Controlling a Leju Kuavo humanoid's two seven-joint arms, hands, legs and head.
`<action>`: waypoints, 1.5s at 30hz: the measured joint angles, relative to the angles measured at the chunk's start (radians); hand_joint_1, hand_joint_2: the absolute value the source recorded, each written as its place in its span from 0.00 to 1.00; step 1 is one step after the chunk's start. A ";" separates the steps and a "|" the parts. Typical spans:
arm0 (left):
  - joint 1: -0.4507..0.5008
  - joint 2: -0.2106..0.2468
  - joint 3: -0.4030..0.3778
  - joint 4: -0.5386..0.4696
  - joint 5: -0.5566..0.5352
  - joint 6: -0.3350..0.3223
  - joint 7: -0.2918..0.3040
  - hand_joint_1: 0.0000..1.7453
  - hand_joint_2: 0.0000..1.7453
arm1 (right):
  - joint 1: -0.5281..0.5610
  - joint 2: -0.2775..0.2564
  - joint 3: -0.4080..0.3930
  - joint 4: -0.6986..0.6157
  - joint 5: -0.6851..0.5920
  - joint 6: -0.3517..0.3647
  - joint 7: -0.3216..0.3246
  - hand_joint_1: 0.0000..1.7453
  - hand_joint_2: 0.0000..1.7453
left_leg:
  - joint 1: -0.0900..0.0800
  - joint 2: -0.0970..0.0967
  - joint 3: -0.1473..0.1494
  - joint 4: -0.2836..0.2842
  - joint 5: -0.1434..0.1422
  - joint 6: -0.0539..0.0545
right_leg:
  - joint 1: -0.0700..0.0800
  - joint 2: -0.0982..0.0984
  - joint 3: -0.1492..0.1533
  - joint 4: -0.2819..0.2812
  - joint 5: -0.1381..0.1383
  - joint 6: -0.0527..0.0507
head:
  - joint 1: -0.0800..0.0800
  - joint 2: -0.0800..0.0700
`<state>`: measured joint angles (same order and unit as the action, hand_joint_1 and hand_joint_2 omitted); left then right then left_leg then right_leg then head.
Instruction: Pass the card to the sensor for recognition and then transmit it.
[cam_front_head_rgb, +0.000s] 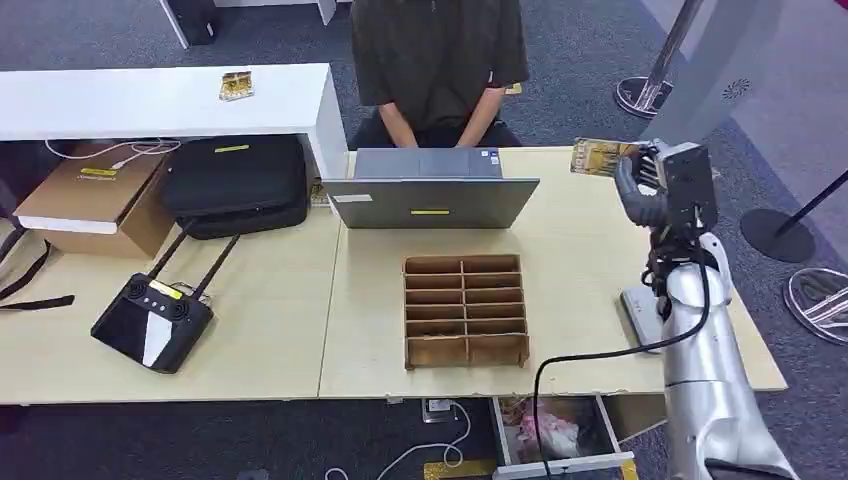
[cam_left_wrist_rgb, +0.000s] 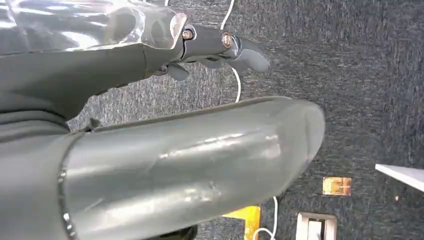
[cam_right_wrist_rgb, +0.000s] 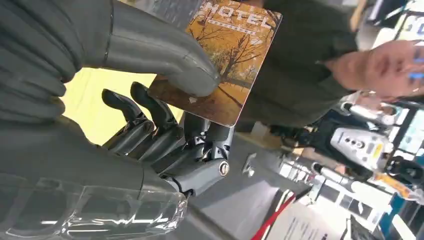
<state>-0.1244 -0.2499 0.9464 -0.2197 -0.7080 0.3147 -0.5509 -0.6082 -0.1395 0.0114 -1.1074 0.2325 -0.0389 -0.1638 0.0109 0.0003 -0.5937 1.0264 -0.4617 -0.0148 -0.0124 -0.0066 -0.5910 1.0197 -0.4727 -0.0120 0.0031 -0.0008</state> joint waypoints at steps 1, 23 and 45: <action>0.001 0.000 0.001 0.000 0.005 0.000 -0.003 0.00 0.00 | 0.005 -0.017 0.000 0.000 0.025 -0.004 0.013 1.00 1.00 | 0.000 0.000 0.000 0.000 0.000 0.000 | 0.000 0.000 0.000 0.000 0.000 0.000 | 0.000 0.000; 0.013 0.009 0.008 0.000 0.023 -0.003 -0.010 0.00 0.00 | 0.321 -0.309 -0.065 -0.064 0.093 0.154 0.103 1.00 1.00 | 0.000 -0.002 -0.002 0.000 -0.002 0.002 | 0.000 -0.002 0.000 0.000 -0.001 0.001 | 0.000 0.000; 0.005 0.009 0.008 0.000 0.017 -0.024 -0.013 0.00 0.00 | 0.399 -0.299 -0.046 -0.120 0.195 0.151 0.087 1.00 1.00 | 0.000 -0.001 -0.002 0.000 -0.001 0.002 | 0.000 -0.002 0.000 0.000 -0.001 0.001 | 0.000 0.000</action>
<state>-0.1189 -0.2411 0.9545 -0.2197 -0.6912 0.2907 -0.5638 -0.2095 -0.4383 -0.0347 -1.2276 0.4277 0.1122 -0.0767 0.0105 -0.0011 -0.5956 1.0262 -0.4631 -0.0125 -0.0124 -0.0085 -0.5909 1.0197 -0.4735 -0.0109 0.0027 -0.0008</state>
